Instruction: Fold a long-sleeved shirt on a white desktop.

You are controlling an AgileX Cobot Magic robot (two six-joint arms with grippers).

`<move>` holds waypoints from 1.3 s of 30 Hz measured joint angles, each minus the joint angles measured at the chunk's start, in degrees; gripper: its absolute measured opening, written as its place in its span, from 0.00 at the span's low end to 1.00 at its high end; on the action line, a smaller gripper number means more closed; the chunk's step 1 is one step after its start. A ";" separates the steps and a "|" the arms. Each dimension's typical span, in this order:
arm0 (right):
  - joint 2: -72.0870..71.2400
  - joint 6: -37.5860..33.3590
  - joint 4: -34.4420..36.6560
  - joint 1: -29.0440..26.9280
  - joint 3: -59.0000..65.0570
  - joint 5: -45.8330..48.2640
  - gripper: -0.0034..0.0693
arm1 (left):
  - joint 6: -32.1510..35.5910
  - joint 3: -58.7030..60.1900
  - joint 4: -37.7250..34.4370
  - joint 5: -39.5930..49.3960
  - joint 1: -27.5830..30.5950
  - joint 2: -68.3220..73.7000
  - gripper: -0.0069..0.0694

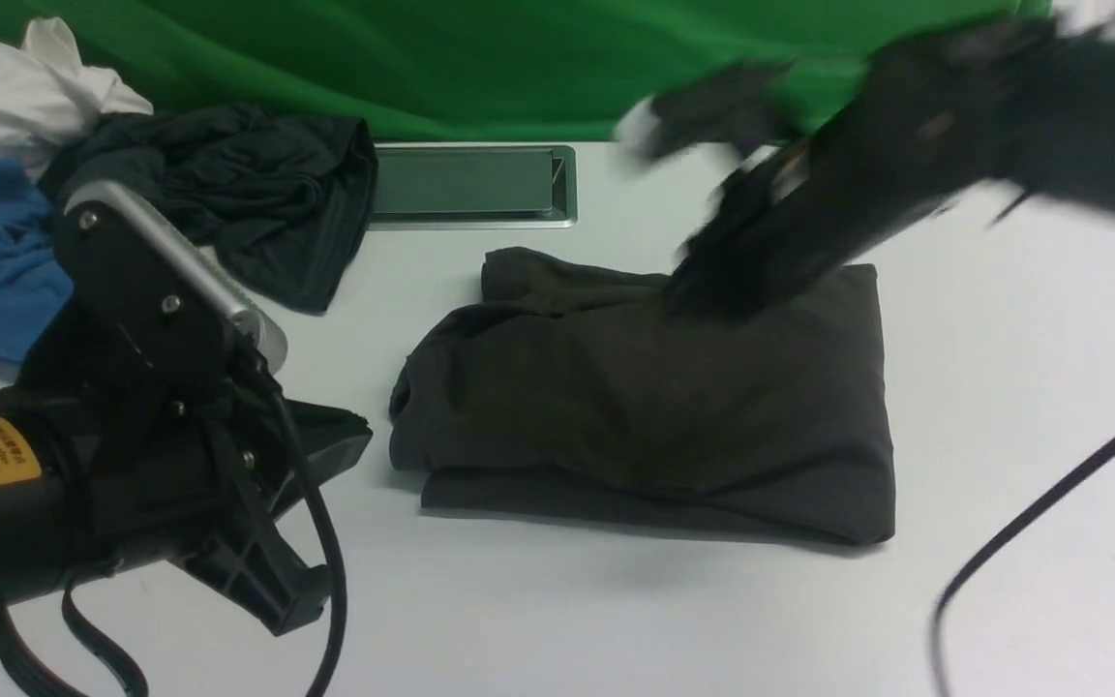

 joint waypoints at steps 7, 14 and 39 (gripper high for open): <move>9.17 9.41 2.00 -14.04 0.00 -2.23 0.77 | 0.23 0.00 0.00 -0.34 0.00 0.00 0.12; 17.03 1.91 14.02 -17.17 -0.12 -7.36 0.79 | 0.56 0.00 0.89 -1.39 0.00 0.00 0.12; -1.45 -8.15 10.31 -17.30 -0.04 0.87 0.51 | -4.55 14.53 -0.04 -12.45 0.00 -39.61 0.12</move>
